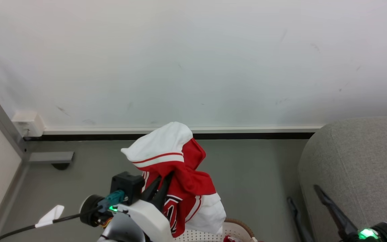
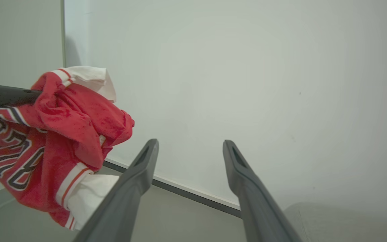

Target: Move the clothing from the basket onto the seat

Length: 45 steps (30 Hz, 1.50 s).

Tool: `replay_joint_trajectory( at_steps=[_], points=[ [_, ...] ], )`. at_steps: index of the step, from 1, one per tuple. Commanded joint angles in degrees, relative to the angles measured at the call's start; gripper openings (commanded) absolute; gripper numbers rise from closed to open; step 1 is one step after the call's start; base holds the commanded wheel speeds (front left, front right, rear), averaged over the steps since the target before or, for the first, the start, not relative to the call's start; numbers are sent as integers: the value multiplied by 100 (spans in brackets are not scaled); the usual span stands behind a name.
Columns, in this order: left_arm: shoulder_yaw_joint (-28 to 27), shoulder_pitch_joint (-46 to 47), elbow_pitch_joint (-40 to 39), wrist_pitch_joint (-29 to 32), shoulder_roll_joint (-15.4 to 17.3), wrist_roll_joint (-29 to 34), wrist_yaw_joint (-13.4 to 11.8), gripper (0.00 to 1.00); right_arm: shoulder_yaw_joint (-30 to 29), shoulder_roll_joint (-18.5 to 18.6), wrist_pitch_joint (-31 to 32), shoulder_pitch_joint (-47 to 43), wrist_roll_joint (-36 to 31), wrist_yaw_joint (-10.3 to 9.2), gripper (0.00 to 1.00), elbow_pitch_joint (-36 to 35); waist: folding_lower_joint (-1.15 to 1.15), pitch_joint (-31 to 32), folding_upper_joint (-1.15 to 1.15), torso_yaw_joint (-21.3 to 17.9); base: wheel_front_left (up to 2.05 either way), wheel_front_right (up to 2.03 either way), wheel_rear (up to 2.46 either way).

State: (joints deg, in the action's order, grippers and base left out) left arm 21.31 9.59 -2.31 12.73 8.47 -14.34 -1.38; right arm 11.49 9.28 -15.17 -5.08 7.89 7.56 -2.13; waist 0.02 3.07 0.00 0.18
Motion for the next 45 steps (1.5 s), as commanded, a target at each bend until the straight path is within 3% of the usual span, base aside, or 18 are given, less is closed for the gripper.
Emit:
replay_joint_trajectory(
  at_steps=[1, 7, 15, 23, 29, 30, 31, 32, 37, 40, 42, 43, 44, 45],
  points=[
    [-1, 44, -158, 65, 63, -46, 29, 0, 381, 206, 3, 224, 56, -13, 100, -103, -2, 7, 0, -9, 0, 0, 0],
    [129, 182, -366, 196, 56, -64, 124, 0, 1761, 795, 3, 902, 98, -14, 100, -13, -2, 40, 0, -24, 0, 0, 0],
    [446, 325, -473, 271, -117, -104, 253, 0, 2766, 1024, 4, 1860, 195, -14, 100, 562, -2, 43, 0, 40, 0, 0, 0],
    [964, 438, -603, 481, -302, -368, 540, 0, 3084, 708, 3, 2478, 365, -14, 100, 1605, -2, 35, 0, 193, 0, 0, 0],
    [1137, 488, -508, 577, -408, -687, 573, 0, 2738, 96, 4, 2626, 698, -14, 100, 1970, -2, 7, 0, 274, 0, 0, 0],
    [1138, 491, -477, 563, -419, -719, 562, 0, 2736, 37, 4, 2630, 769, -14, 85, 2002, -2, 8, 0, 286, 0, 0, 0],
    [1139, 504, -446, 551, -429, -742, 561, 0, 2737, -14, 3, 2624, 864, -14, 29, 2018, -2, 6, 0, 302, 0, 0, 0],
    [1128, 521, -417, 538, -432, -760, 549, 0, 2752, -50, 3, 2621, 948, -14, 0, 2016, -2, 2, 0, 316, 0, 0, 0],
    [1017, 549, -246, 493, -353, -717, 442, 0, 2717, -6, 3, 2610, 1231, -14, 0, 1982, -2, -27, 0, 319, 0, 0, 0],
    [960, 559, -184, 432, -311, -672, 394, 26, 2680, 70, 2, 2600, 1316, -14, 0, 1955, -2, -50, 0, 275, 0, 0, 0],
    [942, 554, -158, 374, -314, -656, 357, 49, 2612, 99, 2, 2564, 1411, -14, 0, 1907, -2, -69, 0, 243, 0, 0, 0],
    [943, 550, -150, 350, -317, -647, 344, 87, 2584, 116, 1, 2537, 1466, -14, 0, 1885, -2, -82, 0, 224, 0, 0, 0],
    [949, 541, -138, 330, -319, -650, 335, 100, 2549, 143, 1, 2514, 1496, -14, 0, 1857, -2, -92, 0, 202, 0, 0, 0],
    [950, 529, -125, 309, -320, -643, 321, 100, 2534, 173, 1, 2495, 1518, -15, 0, 1824, -2, -100, 0, 176, 0, 0, 0]
  ],
)
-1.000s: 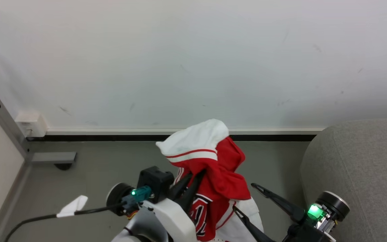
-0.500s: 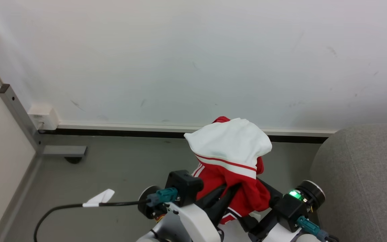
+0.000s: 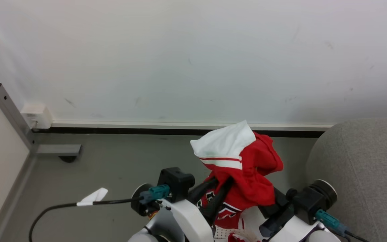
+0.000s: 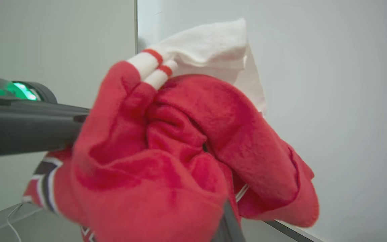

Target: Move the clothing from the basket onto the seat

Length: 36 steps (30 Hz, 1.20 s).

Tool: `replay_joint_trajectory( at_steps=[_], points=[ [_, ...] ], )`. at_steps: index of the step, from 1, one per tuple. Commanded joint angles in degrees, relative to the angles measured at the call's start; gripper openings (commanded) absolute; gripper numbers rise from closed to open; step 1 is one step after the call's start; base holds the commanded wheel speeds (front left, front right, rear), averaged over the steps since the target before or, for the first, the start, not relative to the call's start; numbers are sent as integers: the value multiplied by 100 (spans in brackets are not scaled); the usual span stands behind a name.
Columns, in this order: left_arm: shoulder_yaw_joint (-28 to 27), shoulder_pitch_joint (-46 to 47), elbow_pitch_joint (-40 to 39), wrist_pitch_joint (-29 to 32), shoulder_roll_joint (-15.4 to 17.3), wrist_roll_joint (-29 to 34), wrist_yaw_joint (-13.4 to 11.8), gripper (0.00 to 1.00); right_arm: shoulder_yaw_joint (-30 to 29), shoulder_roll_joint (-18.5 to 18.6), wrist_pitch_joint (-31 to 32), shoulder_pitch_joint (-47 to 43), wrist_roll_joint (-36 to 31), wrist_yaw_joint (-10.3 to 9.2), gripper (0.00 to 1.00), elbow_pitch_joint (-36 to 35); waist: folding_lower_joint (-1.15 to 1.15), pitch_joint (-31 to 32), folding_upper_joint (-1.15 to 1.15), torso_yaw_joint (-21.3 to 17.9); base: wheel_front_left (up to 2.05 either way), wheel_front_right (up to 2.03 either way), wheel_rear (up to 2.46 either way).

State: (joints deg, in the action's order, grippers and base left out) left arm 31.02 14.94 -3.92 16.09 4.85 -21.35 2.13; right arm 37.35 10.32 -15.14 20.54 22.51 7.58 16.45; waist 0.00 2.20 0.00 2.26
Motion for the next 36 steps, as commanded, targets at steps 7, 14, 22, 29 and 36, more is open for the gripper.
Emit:
replay_joint_trajectory(
  at_steps=[7, 14, 22, 29, 36],
  points=[
    [25, -80, 57, -212, 47, 97, -42, 100, -410, 284, -1, -190, 91, -15, 0, -218, 0, -146, 0, -370, 0, 0, 0],
    [56, 13, 49, -405, 101, 187, -32, 100, -812, 504, -1, -235, -3, -15, 0, -480, 0, -350, 0, -1101, 0, 0, 0],
    [125, 185, 131, -593, 70, 208, -1, 100, -1203, 736, -1, -344, -90, -15, 0, -731, 0, -569, 0, -1969, 0, 0, 0],
    [193, 301, 165, -651, 71, 220, 33, 100, -1404, 806, 0, -433, -99, -15, 0, -918, 0, -712, 0, -2402, 0, 0, 0],
    [306, 901, -12, -505, 80, 415, 124, 100, -2093, 769, 0, -89, -122, -15, 0, -1192, 0, -1656, 0, -2350, 0, 0, 0]
  ],
)
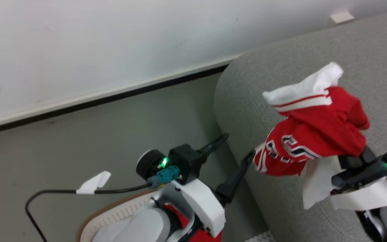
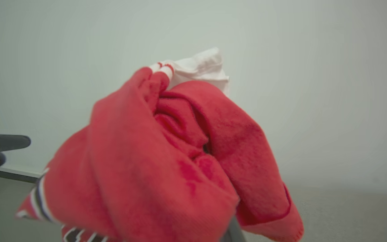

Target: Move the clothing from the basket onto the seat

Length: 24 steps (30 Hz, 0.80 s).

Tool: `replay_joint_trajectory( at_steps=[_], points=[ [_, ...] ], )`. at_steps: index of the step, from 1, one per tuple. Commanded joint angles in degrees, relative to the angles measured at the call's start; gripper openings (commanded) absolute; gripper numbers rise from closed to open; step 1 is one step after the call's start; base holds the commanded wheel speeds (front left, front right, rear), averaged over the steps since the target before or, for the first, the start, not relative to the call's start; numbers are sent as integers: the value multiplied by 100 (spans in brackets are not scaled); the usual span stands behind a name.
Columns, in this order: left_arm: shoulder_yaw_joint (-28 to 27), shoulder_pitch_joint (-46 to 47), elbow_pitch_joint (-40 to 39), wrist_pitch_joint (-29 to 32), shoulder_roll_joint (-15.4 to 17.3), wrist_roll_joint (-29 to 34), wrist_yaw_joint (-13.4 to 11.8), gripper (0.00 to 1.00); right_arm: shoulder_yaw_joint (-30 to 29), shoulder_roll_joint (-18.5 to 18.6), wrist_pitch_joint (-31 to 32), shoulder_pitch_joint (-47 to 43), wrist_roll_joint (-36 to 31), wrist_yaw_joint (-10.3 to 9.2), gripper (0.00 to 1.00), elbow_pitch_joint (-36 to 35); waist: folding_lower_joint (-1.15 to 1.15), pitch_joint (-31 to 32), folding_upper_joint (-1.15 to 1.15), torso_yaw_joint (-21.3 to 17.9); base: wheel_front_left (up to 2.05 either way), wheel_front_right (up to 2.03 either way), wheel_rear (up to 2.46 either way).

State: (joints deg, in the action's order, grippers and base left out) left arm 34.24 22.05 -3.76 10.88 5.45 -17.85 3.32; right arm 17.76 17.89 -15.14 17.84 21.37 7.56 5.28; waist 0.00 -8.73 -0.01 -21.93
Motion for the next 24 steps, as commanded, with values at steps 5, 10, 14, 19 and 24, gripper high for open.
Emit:
replay_joint_trajectory(
  at_steps=[5, 10, 14, 19, 24],
  points=[
    [48, 1064, -44, 56, 10, 265, 163, 100, -1068, 27, 1, 902, -57, -14, 0, -5, 0, -1696, 1, 336, 0, 0, 0],
    [160, 1911, 134, -80, -8, 494, 273, 100, -1748, 302, 1, 1897, -2, -14, 0, 511, 0, -2732, 1, 618, 0, 0, 0],
    [287, 2413, 302, -353, -20, 609, 320, 100, -2128, 708, 0, 2874, 51, -14, 0, 1295, 0, -3308, 1, 821, 0, 0, 0],
    [369, 2810, 512, -701, -75, 731, 330, 100, -2994, 1172, 1, 3984, -243, -15, 0, 2417, 0, -3769, 1, 1136, 0, 0, 0],
    [418, 2810, 647, -958, -145, 642, 230, 100, -3844, 1443, 3, 4414, -895, -14, 0, 3340, 0, -3857, 1, 1381, 0, 0, 0]
  ],
)
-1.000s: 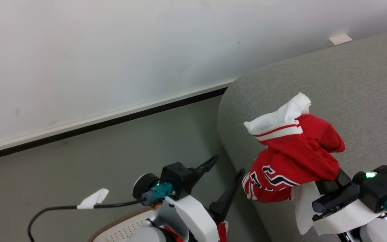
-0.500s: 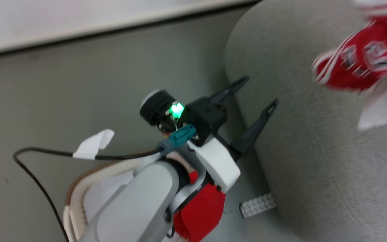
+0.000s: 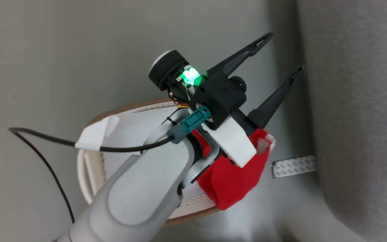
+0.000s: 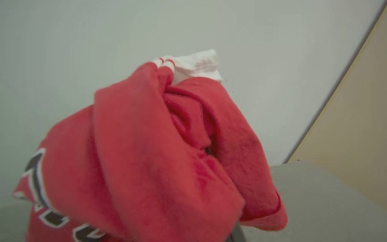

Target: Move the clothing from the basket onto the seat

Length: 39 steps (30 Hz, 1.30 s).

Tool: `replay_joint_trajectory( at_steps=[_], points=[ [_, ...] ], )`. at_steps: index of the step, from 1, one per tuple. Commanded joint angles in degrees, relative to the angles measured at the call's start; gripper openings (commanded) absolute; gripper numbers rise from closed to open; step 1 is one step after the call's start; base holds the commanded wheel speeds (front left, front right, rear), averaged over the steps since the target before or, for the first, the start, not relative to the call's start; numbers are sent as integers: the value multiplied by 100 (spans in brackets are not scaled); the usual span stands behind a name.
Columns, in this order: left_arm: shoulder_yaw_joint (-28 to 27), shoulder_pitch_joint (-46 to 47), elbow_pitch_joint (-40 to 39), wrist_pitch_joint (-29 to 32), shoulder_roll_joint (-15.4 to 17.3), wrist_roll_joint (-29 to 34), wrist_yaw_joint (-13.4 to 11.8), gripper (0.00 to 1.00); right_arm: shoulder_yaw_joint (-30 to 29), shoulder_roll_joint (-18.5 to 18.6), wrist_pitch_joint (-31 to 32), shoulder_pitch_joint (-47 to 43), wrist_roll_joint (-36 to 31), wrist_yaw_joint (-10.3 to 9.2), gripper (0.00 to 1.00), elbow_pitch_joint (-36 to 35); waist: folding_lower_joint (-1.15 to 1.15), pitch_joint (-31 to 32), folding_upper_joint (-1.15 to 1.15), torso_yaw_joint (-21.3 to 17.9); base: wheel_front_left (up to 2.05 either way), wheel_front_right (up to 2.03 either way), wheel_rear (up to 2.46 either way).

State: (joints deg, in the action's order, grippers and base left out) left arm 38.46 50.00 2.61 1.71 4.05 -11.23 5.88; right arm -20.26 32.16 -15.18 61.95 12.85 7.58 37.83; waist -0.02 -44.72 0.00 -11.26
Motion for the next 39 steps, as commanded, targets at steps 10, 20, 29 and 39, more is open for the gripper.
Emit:
replay_joint_trajectory(
  at_steps=[10, 20, 29, 39],
  points=[
    [46, -582, 379, -414, 82, -251, -180, 100, -1760, -420, 5, -277, -1439, -16, 100, 1332, 2, 337, 0, 432, 0, 0, 0],
    [-279, -1300, 728, -915, 413, -529, -437, 100, -1313, -1292, 5, -1532, -1653, -15, 100, -66, 2, 1660, 0, 308, 0, 0, 0],
    [-902, -2501, 1131, -1542, 737, -914, -962, 100, -413, -2109, 5, -3321, -1349, -15, 100, -1916, 2, 3139, 0, 518, 0, 0, 0],
    [-1827, -4205, 891, -1685, 943, -847, -1426, 100, 539, -2787, 5, -5588, -1361, -16, 100, -2812, 2, 4447, 0, 875, 0, 0, 0]
  ],
)
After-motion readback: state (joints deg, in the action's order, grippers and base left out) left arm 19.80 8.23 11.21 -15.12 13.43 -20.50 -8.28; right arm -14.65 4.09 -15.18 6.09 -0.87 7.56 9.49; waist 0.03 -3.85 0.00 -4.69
